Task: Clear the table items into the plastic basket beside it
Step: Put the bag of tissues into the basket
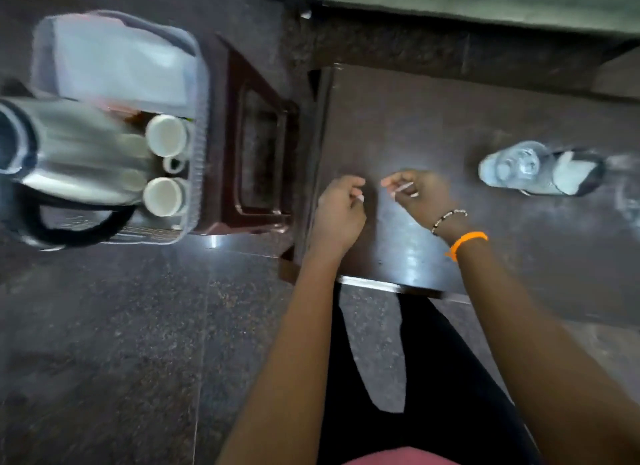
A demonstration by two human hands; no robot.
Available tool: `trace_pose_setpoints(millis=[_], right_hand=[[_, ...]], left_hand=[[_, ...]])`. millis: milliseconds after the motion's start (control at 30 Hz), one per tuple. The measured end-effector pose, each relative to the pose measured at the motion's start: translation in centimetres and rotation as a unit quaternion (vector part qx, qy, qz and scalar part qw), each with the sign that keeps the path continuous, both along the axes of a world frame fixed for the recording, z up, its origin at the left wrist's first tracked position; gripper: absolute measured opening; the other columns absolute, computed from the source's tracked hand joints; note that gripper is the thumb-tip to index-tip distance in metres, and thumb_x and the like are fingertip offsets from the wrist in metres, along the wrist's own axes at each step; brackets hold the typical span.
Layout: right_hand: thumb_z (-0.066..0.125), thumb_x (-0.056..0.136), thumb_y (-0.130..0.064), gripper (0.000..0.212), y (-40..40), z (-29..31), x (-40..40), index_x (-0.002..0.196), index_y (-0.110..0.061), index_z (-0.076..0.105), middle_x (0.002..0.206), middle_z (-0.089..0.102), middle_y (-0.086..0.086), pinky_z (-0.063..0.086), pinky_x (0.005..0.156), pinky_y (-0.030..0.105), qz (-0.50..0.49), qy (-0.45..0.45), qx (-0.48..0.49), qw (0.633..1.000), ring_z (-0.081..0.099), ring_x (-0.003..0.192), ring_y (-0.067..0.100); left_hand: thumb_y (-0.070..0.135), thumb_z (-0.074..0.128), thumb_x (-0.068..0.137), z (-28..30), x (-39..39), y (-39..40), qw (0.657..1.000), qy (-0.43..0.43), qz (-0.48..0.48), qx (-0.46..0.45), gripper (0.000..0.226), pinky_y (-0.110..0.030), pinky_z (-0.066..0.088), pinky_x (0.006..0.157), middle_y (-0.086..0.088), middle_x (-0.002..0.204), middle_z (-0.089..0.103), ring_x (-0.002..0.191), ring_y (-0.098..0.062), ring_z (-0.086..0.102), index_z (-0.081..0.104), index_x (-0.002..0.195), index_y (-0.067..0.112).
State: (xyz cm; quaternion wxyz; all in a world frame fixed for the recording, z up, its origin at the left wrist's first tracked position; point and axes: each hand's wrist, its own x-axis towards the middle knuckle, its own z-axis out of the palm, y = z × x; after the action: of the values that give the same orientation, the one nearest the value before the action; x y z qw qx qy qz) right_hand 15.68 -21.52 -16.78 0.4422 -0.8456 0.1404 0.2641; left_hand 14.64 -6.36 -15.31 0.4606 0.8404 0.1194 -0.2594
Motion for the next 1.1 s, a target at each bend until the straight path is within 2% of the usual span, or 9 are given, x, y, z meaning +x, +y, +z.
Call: trace_pose_setpoints(millis=[167,267,400,500,600,667,767,833,1100], right_hand=[[0.051,0.083,0.008,0.022,-11.7,-2.9,-6.9,0.099,0.004,0.066,0.084,0.06,0.008,0.045,0.063,0.017,-0.096,0.088,-0.021,0.991,0.055,0.066,0.021],[0.052,0.086,0.005,0.019,-17.7,-4.2,-9.8,0.099,0.0,0.065,0.085,0.06,0.012,0.048,0.046,0.008,-0.159,0.116,-0.013,0.98,0.057,0.056,0.012],[0.048,0.088,0.008,0.024,-23.3,-5.1,-11.1,0.106,-0.001,0.06,0.077,0.057,0.015,0.049,0.044,0.007,-0.271,0.131,0.018,0.954,0.057,0.039,-0.003],[0.042,0.088,0.009,0.03,-25.6,-5.4,-10.1,0.117,0.002,0.047,0.07,0.05,0.004,0.05,0.045,0.013,-0.375,0.121,0.043,0.918,0.057,0.038,0.004],[0.043,0.086,0.007,0.033,-26.9,-5.5,-8.4,0.112,-0.012,0.037,0.071,0.048,0.004,0.051,0.046,0.016,-0.452,0.117,0.054,0.883,0.054,0.03,0.001],[0.043,0.086,0.006,0.037,-27.5,-5.5,-7.4,0.116,-0.014,0.033,0.075,0.049,0.002,0.052,0.049,0.018,-0.462,0.121,0.07,0.876,0.057,0.038,0.006],[0.043,0.087,0.005,0.051,-27.8,-5.5,-6.4,0.134,-0.008,0.026,0.1,0.055,0.01,0.051,0.065,0.026,-0.43,0.124,0.08,0.891,0.057,0.061,0.018],[0.044,0.087,0.004,0.053,-27.9,-5.6,-6.1,0.135,-0.007,0.025,0.106,0.056,0.013,0.049,0.066,0.026,-0.415,0.128,0.084,0.897,0.057,0.064,0.018],[0.051,0.087,-0.002,0.052,-28.9,-4.7,-6.8,0.134,-0.006,0.029,0.09,0.057,0.008,0.05,0.068,0.03,-0.387,0.162,0.085,0.904,0.054,0.057,0.014]], left_hand=[[-0.001,0.05,0.087,-0.9,-3.8,-10.3,0.992,0.079,-0.099,-0.019,0.029,-0.021,0.042,0.089,-0.018,0.108,0.067,0.098,-0.029,0.063,0.064,0.112,0.004],[0.006,0.05,0.089,-1.3,-4.5,-15.6,0.984,0.138,-0.105,-0.031,0.028,-0.026,0.042,0.096,-0.013,0.116,0.067,0.107,-0.025,0.062,0.065,0.113,0.007],[0.008,0.045,0.092,-1.8,-4.2,-20.5,0.956,0.278,-0.024,-0.087,0.03,-0.022,0.045,0.078,-0.007,0.107,0.063,0.094,-0.019,0.06,0.059,0.12,0.007],[0.008,0.04,0.097,-2.2,-3.4,-22.9,0.944,0.313,0.037,-0.1,0.035,-0.029,0.039,0.091,-0.012,0.113,0.061,0.098,-0.02,0.057,0.049,0.13,0.004],[0.009,0.038,0.098,-2.3,-2.2,-24.8,0.939,0.305,0.108,-0.116,0.039,-0.034,0.037,0.104,-0.015,0.135,0.054,0.109,-0.026,0.058,0.041,0.137,0.007],[0.009,0.038,0.098,-2.4,-1.5,-25.9,0.939,0.293,0.129,-0.123,0.044,-0.036,0.036,0.107,-0.013,0.142,0.048,0.119,-0.027,0.055,0.034,0.142,0.01],[0.006,0.036,0.099,-2.4,-0.9,-26.8,0.939,0.285,0.133,-0.141,0.052,-0.036,0.036,0.109,-0.009,0.149,0.041,0.13,-0.027,0.048,0.023,0.148,0.015],[0.005,0.036,0.099,-2.1,-0.8,-27.3,0.939,0.28,0.131,-0.151,0.054,-0.035,0.035,0.109,-0.008,0.151,0.038,0.133,-0.025,0.044,0.02,0.149,0.017],[0.004,0.04,0.098,-1.0,-2.9,-27.8,0.948,0.254,0.113,-0.156,0.056,-0.038,0.03,0.113,-0.003,0.155,0.03,0.14,-0.018,0.034,0.022,0.149,0.018]])
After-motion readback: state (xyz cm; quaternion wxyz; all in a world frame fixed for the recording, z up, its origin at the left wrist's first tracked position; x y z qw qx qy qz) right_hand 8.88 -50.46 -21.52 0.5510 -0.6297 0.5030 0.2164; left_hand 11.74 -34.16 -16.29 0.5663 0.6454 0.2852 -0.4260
